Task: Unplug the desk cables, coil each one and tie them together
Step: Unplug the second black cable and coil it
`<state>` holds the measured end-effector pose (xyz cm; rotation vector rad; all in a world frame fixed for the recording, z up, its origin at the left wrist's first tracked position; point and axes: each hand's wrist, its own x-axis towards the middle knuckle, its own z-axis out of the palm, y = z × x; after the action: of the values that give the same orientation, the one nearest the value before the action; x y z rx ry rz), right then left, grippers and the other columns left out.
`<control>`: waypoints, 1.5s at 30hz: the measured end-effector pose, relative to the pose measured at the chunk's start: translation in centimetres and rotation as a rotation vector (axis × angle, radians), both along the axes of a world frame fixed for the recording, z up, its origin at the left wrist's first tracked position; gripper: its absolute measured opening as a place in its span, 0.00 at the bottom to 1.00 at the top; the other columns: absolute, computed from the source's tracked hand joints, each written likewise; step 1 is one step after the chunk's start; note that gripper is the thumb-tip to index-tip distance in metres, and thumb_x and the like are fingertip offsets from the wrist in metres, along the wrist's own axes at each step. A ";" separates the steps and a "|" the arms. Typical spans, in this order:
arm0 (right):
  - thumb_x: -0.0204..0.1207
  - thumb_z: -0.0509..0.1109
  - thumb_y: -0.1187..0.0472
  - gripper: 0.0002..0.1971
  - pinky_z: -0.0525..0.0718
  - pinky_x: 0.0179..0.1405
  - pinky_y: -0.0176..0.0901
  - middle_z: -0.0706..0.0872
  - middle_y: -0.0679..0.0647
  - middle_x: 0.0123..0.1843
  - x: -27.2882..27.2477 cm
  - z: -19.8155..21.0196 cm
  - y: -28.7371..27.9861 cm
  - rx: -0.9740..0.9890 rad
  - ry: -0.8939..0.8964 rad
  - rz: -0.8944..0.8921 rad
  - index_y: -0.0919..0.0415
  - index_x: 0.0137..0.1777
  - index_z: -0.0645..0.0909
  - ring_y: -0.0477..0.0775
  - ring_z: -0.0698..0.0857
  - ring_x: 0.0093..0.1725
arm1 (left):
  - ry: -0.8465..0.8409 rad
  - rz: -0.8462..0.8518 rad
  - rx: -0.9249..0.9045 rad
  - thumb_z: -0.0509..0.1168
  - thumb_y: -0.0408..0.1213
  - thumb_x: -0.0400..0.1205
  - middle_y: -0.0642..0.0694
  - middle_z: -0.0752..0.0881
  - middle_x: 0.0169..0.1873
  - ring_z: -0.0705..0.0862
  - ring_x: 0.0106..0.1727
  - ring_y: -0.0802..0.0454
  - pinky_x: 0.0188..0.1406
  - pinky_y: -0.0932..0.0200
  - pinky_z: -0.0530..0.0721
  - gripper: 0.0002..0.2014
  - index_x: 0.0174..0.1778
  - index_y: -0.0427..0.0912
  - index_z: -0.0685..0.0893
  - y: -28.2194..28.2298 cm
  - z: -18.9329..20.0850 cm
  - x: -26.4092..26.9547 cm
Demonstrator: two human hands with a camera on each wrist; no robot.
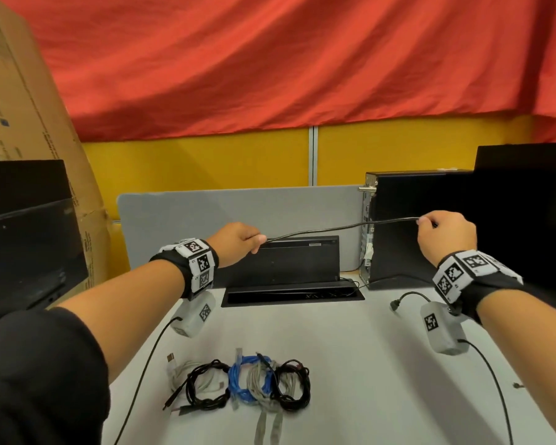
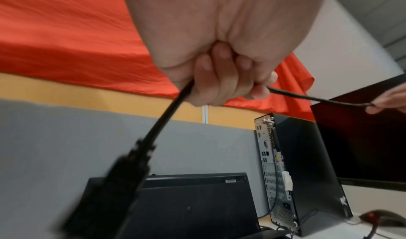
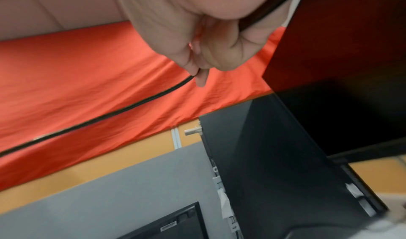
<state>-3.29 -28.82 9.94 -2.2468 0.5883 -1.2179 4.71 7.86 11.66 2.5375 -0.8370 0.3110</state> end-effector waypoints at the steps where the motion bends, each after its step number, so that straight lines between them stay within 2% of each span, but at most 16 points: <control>1: 0.82 0.63 0.57 0.12 0.75 0.36 0.42 0.82 0.56 0.34 0.0 -0.4 -0.5 0.021 0.008 -0.023 0.60 0.47 0.87 0.56 0.78 0.34 | 0.005 0.012 -0.012 0.56 0.44 0.88 0.51 0.73 0.24 0.71 0.27 0.56 0.30 0.63 0.67 0.19 0.30 0.45 0.76 0.5 -0.2 -0.1; 6: 0.81 0.63 0.59 0.10 0.70 0.24 0.34 0.82 0.51 0.31 0.1 -3.0 -1.7 -0.009 0.059 -0.029 0.52 0.49 0.87 0.50 0.78 0.27 | 0.142 0.053 -0.088 0.58 0.47 0.88 0.50 0.69 0.20 0.68 0.23 0.54 0.28 0.61 0.68 0.22 0.26 0.44 0.73 1.8 -0.5 -1.0; 11: 0.80 0.61 0.64 0.17 0.77 0.24 0.37 0.86 0.53 0.44 0.6 -6.0 -0.9 -0.156 0.413 0.007 0.43 0.59 0.84 0.51 0.82 0.32 | 0.649 -0.098 -0.696 0.55 0.45 0.89 0.52 0.61 0.19 0.56 0.19 0.55 0.21 0.60 0.51 0.22 0.27 0.45 0.68 2.7 0.6 -2.7; 14: 0.74 0.65 0.65 0.16 0.78 0.28 0.38 0.83 0.45 0.38 -0.4 -7.9 1.5 -0.279 0.631 0.115 0.41 0.51 0.85 0.48 0.82 0.34 | 0.743 -0.231 -1.026 0.50 0.38 0.90 0.54 0.61 0.20 0.56 0.18 0.59 0.19 0.63 0.51 0.15 0.39 0.42 0.74 2.2 1.3 -3.3; 16: 0.75 0.63 0.62 0.14 0.81 0.35 0.40 0.83 0.42 0.41 -1.3 -9.1 3.7 -0.382 0.739 0.196 0.38 0.42 0.82 0.47 0.83 0.39 | 0.758 -0.268 -1.211 0.49 0.32 0.89 0.53 0.65 0.21 0.60 0.18 0.60 0.18 0.66 0.56 0.11 0.53 0.35 0.77 1.7 1.5 -3.6; 19: 0.74 0.59 0.63 0.13 0.78 0.37 0.36 0.82 0.42 0.41 -3.0 -10.2 7.1 -0.530 0.817 0.360 0.44 0.35 0.75 0.46 0.80 0.40 | 0.697 -0.239 -1.373 0.47 0.24 0.88 0.44 0.78 0.32 0.69 0.20 0.60 0.19 0.68 0.68 0.13 0.66 0.28 0.70 0.8 1.7 -4.0; 22: 0.70 0.55 0.67 0.14 0.78 0.38 0.36 0.80 0.42 0.38 -4.9 -10.2 9.7 -0.570 0.805 0.561 0.46 0.35 0.74 0.44 0.79 0.40 | 0.617 -0.225 -1.420 0.47 0.19 0.87 0.28 0.83 0.58 0.89 0.38 0.49 0.36 0.63 0.87 0.14 0.68 0.28 0.65 0.8 1.4 -4.1; 24: 0.70 0.54 0.67 0.13 0.77 0.35 0.36 0.80 0.41 0.35 -6.3 -9.5 10.7 -0.545 0.745 0.653 0.47 0.36 0.75 0.43 0.79 0.37 | 0.595 -0.192 -1.451 0.47 0.15 0.85 0.28 0.77 0.70 0.86 0.60 0.39 0.58 0.51 0.87 0.22 0.77 0.27 0.59 1.0 0.8 -3.6; 27: 0.76 0.58 0.63 0.10 0.72 0.32 0.35 0.77 0.42 0.29 -8.1 -7.2 11.7 -0.453 0.633 0.794 0.50 0.34 0.72 0.42 0.74 0.30 | 0.540 -0.079 -1.394 0.49 0.12 0.83 0.32 0.73 0.75 0.77 0.73 0.39 0.72 0.44 0.76 0.30 0.83 0.30 0.55 1.4 -0.4 -2.4; 31: 0.78 0.64 0.58 0.17 0.67 0.27 0.34 0.68 0.46 0.23 -9.6 -3.1 12.3 -0.263 0.357 0.886 0.58 0.28 0.66 0.42 0.67 0.24 | 0.522 -0.024 -1.211 0.54 0.14 0.83 0.35 0.77 0.73 0.77 0.73 0.44 0.74 0.50 0.74 0.31 0.83 0.33 0.57 1.4 -2.3 -1.8; 34: 0.77 0.62 0.52 0.20 0.71 0.27 0.30 0.67 0.46 0.23 -9.8 -0.6 12.3 -0.201 0.192 0.889 0.63 0.27 0.67 0.41 0.67 0.23 | 0.522 -0.054 -0.967 0.52 0.13 0.83 0.38 0.80 0.71 0.77 0.73 0.47 0.64 0.58 0.78 0.31 0.82 0.36 0.60 0.2 -3.5 -2.8; 36: 0.79 0.62 0.50 0.23 0.71 0.27 0.30 0.66 0.46 0.23 -9.1 0.7 11.9 -0.189 0.086 0.856 0.65 0.28 0.67 0.41 0.66 0.22 | 0.516 -0.087 -0.761 0.53 0.15 0.83 0.40 0.84 0.67 0.82 0.62 0.51 0.48 0.66 0.77 0.29 0.81 0.37 0.64 -0.8 -4.1 -3.8; 38: 0.81 0.62 0.51 0.22 0.70 0.25 0.30 0.67 0.51 0.24 -7.9 1.6 11.2 -0.212 0.004 0.783 0.64 0.28 0.67 0.43 0.66 0.23 | 0.560 -0.125 -0.592 0.57 0.18 0.83 0.41 0.88 0.61 0.81 0.51 0.50 0.46 0.61 0.77 0.27 0.79 0.37 0.68 -1.8 -4.6 -4.7; 40: 0.83 0.61 0.52 0.21 0.72 0.30 0.36 0.75 0.58 0.27 -6.2 2.0 10.3 -0.233 -0.031 0.700 0.64 0.31 0.73 0.52 0.72 0.26 | 0.620 -0.180 -0.461 0.60 0.19 0.83 0.40 0.90 0.55 0.85 0.52 0.49 0.53 0.54 0.80 0.25 0.77 0.36 0.72 -2.6 -5.0 -5.6; 43: 0.83 0.62 0.51 0.17 0.76 0.34 0.41 0.83 0.57 0.32 -3.2 1.1 8.8 -0.218 -0.057 0.594 0.59 0.35 0.79 0.55 0.81 0.34 | 0.708 -0.259 -0.346 0.59 0.17 0.82 0.34 0.90 0.51 0.89 0.57 0.48 0.58 0.59 0.83 0.23 0.73 0.34 0.75 -3.7 -5.3 -7.1; 45: 0.82 0.62 0.49 0.16 0.78 0.34 0.43 0.84 0.54 0.32 -1.3 -0.1 8.0 -0.190 -0.052 0.518 0.55 0.37 0.81 0.54 0.82 0.34 | 0.780 -0.310 -0.351 0.52 0.13 0.80 0.29 0.89 0.46 0.90 0.49 0.37 0.63 0.44 0.80 0.27 0.74 0.35 0.74 -4.5 -5.6 -8.0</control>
<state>-4.55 -20.79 9.88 -2.3070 -0.1390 -1.0879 -3.30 3.38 6.04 1.9082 -0.7453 -0.5529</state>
